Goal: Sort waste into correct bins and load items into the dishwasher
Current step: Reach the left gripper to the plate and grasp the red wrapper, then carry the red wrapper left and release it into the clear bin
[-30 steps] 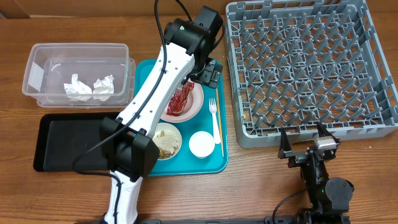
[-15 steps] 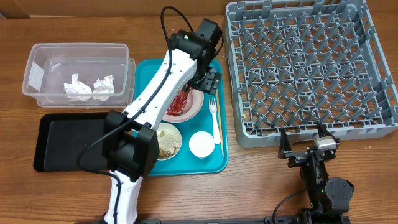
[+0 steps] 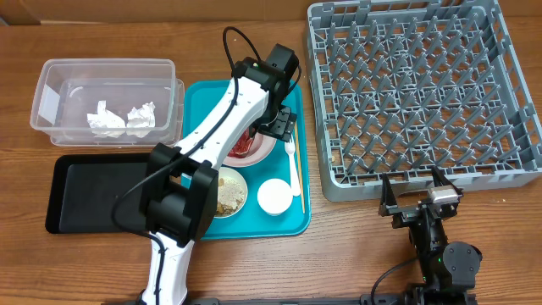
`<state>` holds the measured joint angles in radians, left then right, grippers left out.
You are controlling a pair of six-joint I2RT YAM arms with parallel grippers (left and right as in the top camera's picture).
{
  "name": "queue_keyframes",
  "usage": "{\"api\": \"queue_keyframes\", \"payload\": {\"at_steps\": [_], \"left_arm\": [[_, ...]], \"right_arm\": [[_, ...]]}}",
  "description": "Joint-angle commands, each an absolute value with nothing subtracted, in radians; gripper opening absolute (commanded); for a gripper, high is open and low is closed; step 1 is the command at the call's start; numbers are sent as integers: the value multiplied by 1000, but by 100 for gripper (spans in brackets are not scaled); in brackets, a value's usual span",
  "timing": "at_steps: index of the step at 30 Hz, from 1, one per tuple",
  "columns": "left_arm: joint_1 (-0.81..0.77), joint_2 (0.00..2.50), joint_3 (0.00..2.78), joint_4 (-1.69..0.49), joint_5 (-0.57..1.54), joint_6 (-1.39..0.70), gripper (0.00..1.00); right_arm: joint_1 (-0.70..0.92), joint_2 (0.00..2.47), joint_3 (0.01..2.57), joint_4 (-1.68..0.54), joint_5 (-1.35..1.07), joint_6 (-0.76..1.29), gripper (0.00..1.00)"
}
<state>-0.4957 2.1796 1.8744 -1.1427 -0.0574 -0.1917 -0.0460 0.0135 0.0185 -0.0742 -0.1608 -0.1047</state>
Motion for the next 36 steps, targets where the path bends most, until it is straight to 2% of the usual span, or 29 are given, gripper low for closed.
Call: {"api": "queue_keyframes", "payload": {"at_steps": [1, 9, 14, 17, 21, 27, 36], "left_arm": [[-490, 2171, 1866, -1124, -101, -208, 89], [-489, 2171, 1860, -1073, -110, -225, 75], [-489, 2171, 1859, -1077, -116, -225, 61], [-489, 2171, 1859, -1077, -120, -224, 60], [-489, 2171, 1854, -1076, -143, -225, 55], [-486, 2171, 1843, -1079, -168, -225, 37], [-483, 2171, 1826, -1080, -168, -225, 22]], "right_arm": [[-52, 3, 8, -69, -166, -97, 100], [-52, 3, 8, -69, -166, -97, 100], [-52, 3, 8, -69, -166, -97, 100], [-52, 3, 8, -69, -166, -97, 100], [-52, 3, 8, -69, -166, -97, 100], [-52, 3, 8, -69, -166, -97, 100], [-52, 3, 8, -69, -166, -97, 100]]}}
